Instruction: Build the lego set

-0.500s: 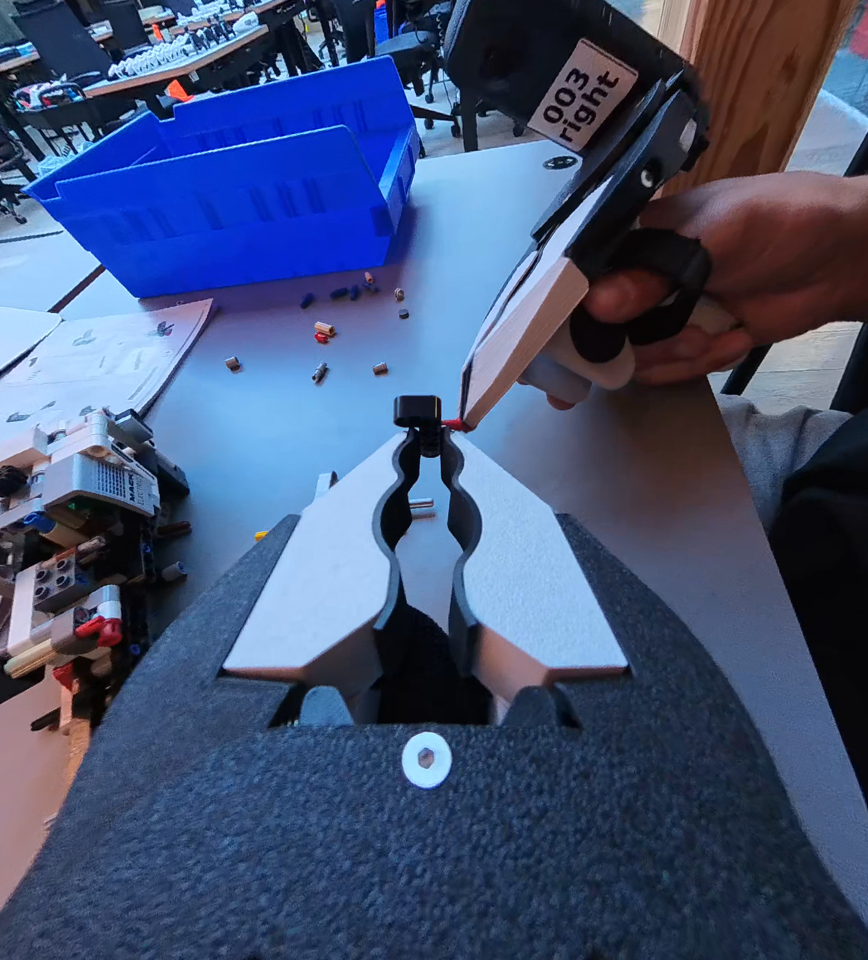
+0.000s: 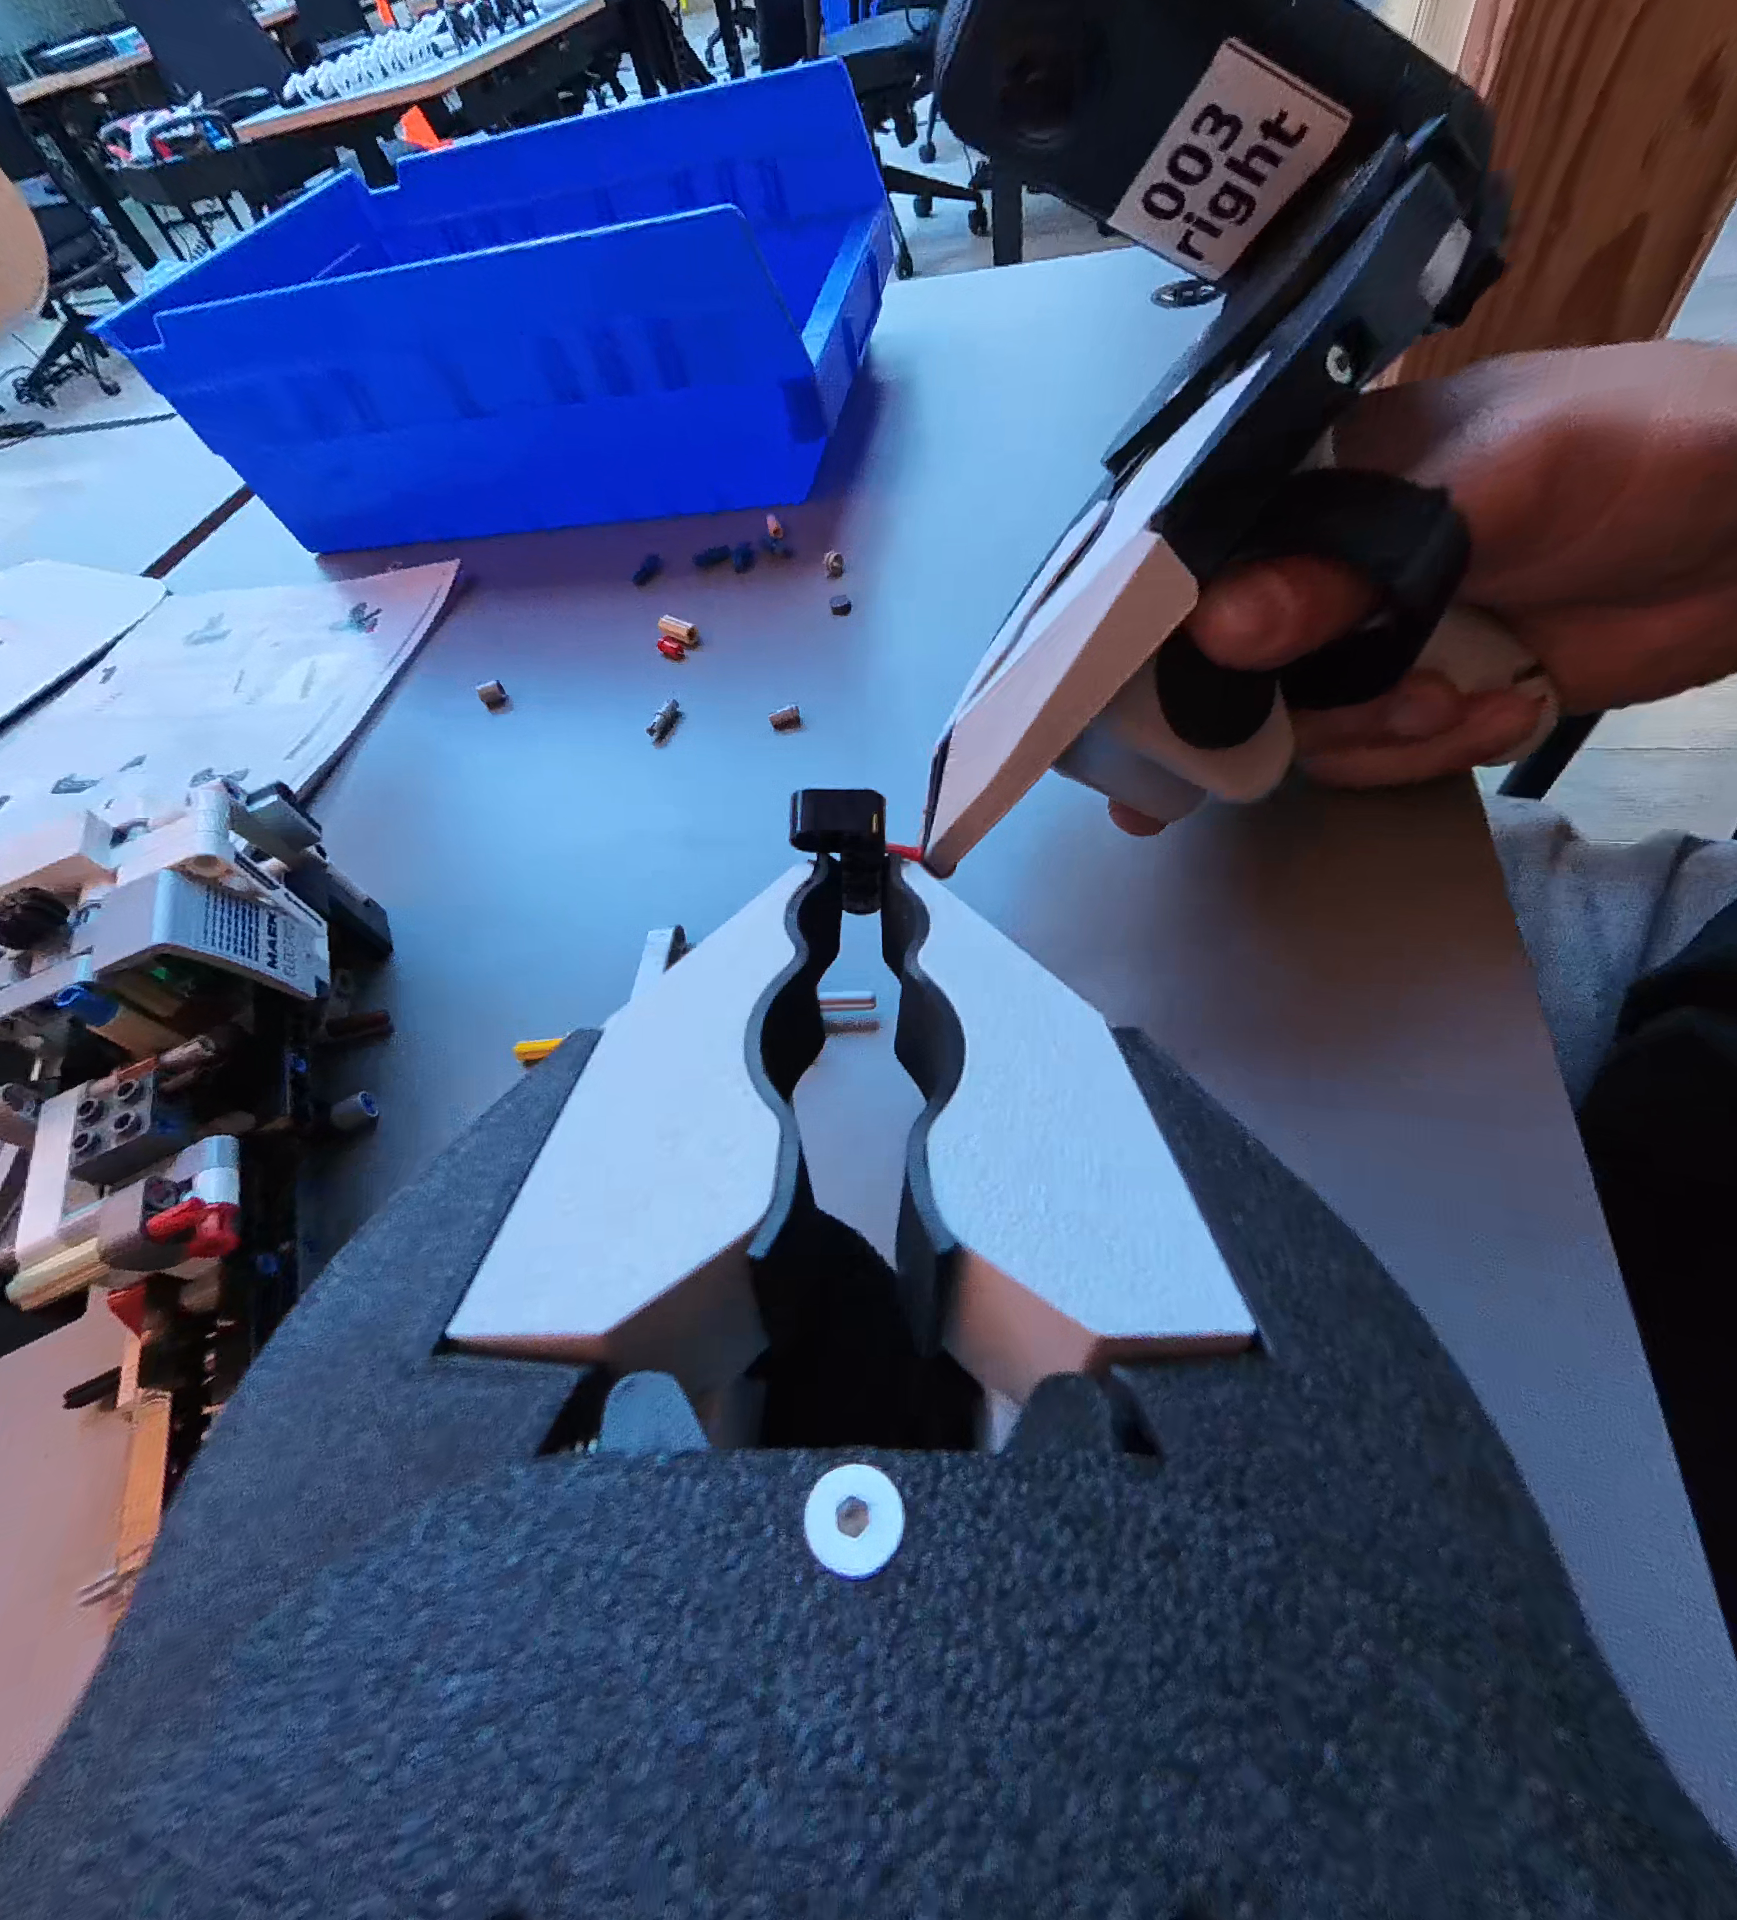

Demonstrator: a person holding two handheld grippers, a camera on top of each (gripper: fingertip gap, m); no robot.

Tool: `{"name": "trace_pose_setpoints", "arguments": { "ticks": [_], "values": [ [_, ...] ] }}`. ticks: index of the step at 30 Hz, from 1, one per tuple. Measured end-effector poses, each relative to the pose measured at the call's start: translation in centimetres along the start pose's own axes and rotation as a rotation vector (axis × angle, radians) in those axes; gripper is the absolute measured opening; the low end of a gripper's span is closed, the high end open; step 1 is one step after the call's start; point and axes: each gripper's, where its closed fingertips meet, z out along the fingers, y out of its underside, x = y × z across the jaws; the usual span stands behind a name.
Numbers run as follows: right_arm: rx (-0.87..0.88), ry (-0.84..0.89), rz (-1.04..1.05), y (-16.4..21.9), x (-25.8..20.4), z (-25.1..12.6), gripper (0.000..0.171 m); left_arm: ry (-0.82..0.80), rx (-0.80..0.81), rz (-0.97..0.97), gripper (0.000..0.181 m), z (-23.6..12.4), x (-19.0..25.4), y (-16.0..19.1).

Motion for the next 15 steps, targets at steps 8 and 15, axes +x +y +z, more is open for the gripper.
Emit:
{"name": "trace_pose_setpoints", "arguments": {
  "ticks": [8, 15],
  "values": [
    [0.01, 0.037, -0.046, -0.2, 0.3, 0.0, 0.004, 0.005, 0.003, -0.034, 0.005, 0.0, -0.4, 0.0],
    [-0.368, 0.225, -0.421, 4.6, 1.8, -1.7, 0.004, -0.034, -0.048, 0.03, 0.005, -0.1, -1.0, 0.9]
  ]
}}
